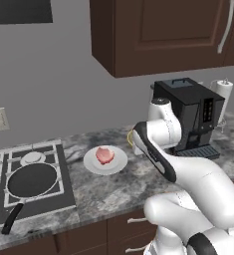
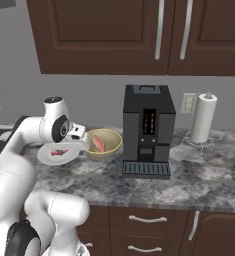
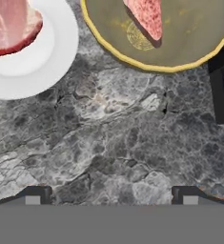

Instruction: Place one of the steaks on the plate and the other in the bowl. Then place the bowl in the fridge.

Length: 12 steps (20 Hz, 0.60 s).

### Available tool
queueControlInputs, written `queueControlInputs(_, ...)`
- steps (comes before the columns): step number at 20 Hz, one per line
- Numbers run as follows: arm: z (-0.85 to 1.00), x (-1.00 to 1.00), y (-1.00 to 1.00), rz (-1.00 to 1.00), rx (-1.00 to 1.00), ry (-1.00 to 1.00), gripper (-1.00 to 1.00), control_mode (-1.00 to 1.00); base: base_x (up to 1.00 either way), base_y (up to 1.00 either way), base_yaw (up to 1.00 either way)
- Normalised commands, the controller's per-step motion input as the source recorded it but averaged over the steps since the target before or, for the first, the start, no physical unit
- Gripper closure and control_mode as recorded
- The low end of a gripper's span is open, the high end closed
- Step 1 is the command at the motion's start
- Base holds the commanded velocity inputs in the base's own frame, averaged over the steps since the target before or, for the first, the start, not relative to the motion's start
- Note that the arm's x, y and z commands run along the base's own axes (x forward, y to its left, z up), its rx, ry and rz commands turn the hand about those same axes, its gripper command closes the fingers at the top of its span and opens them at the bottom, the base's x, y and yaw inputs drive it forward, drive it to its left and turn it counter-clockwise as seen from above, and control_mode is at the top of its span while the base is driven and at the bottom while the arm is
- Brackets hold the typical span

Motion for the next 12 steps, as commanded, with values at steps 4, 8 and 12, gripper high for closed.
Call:
queueControlInputs(4, 0.00, 0.64, 0.00, 0.34, -0.04, -0.01, -1.00, -1.00, 0.00, 0.00, 0.00)
queueControlInputs(8, -0.15, 0.77, 0.01, 0.31, 0.03, 0.00, -1.00, -1.00, 0.00, 0.00, 0.00)
queueControlInputs(12, -0.12, 0.59, 0.00, 0.03, -0.05, 0.06, -1.00, -1.00, 0.00, 0.00, 0.00)
